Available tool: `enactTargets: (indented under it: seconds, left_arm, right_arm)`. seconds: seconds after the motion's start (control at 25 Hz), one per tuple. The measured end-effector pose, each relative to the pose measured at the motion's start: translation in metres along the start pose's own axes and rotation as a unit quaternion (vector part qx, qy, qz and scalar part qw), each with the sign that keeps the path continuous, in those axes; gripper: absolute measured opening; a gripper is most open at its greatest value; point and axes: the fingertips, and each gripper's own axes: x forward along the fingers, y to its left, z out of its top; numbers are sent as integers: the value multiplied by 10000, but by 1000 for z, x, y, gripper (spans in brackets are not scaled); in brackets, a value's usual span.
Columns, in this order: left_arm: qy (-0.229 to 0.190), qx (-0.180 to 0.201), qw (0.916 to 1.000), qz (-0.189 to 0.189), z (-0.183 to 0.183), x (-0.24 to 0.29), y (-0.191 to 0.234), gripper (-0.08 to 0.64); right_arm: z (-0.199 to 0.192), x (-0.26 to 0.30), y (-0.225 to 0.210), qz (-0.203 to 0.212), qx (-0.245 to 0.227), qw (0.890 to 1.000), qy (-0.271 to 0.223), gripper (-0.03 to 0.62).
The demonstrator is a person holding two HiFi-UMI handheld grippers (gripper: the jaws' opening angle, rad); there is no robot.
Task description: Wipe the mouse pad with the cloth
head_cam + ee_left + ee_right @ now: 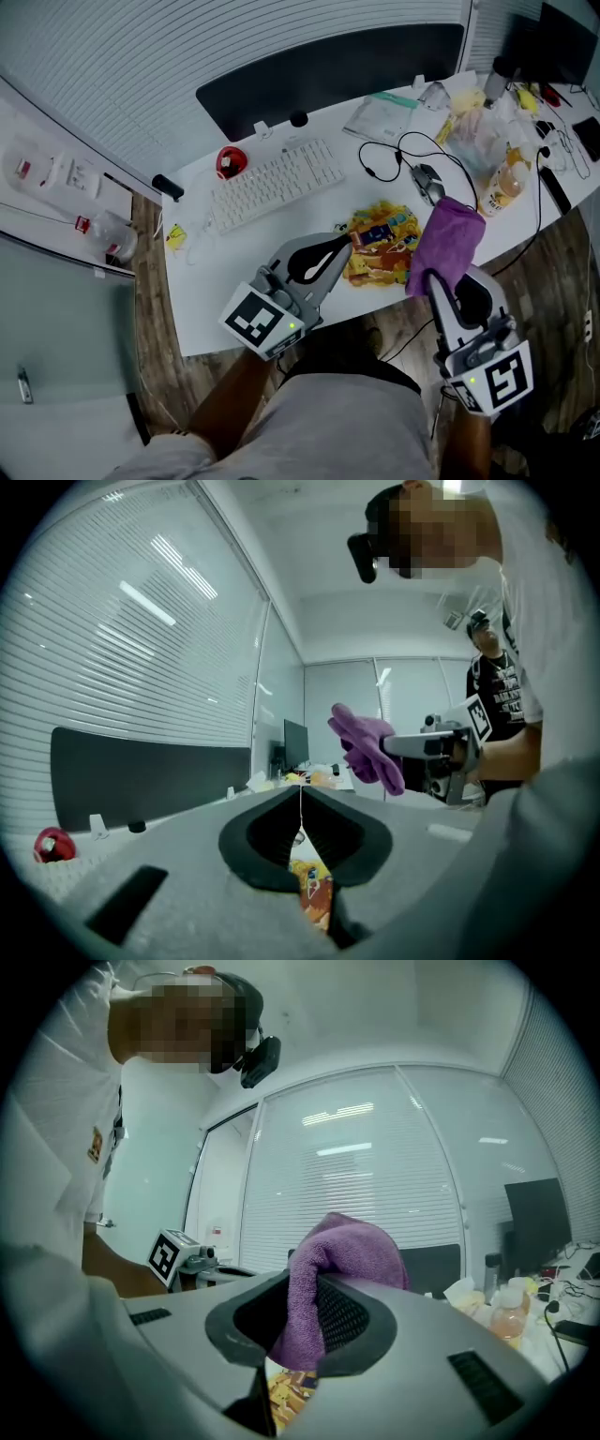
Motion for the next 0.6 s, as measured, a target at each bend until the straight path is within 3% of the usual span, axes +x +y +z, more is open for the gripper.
enactTargets:
  seconds: [0.28, 0.6]
  left_arm:
    - [1211, 139, 9925, -4, -59, 19, 1, 17]
    - [2507, 148, 9674, -316, -127, 21, 3, 17]
  right_arm:
    - [-28, 28, -16, 571, -86, 9964, 624, 71]
    - [-70, 67, -13, 907, -245, 9840, 1512, 71]
